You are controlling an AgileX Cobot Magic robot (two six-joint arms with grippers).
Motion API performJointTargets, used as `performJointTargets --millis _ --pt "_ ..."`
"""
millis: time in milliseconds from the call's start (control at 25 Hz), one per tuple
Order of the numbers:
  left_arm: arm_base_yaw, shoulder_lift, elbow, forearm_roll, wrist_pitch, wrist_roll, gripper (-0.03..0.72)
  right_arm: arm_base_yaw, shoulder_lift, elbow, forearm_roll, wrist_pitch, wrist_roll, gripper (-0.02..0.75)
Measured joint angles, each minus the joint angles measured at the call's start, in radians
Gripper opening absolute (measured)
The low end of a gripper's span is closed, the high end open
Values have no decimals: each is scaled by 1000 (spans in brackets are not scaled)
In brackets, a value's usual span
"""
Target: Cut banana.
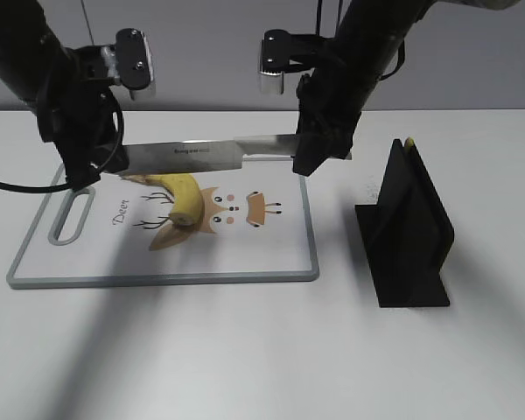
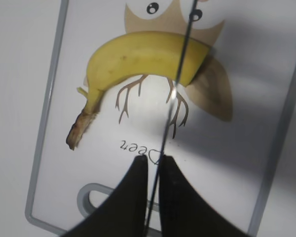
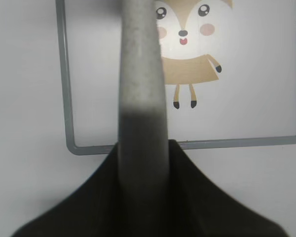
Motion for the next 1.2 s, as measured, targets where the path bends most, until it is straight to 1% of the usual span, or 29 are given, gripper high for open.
performJointTargets --millis 400,840,1200 --pt "6 67 0 49 -57 0 35 2 58 -5 8 -46 -6 180" --pt "10 125 0 35 -111 0 33 2 80 -5 -10 -76 -13 180" --pt "10 137 0 12 -112 0 33 2 80 -5 -21 -77 -13 180"
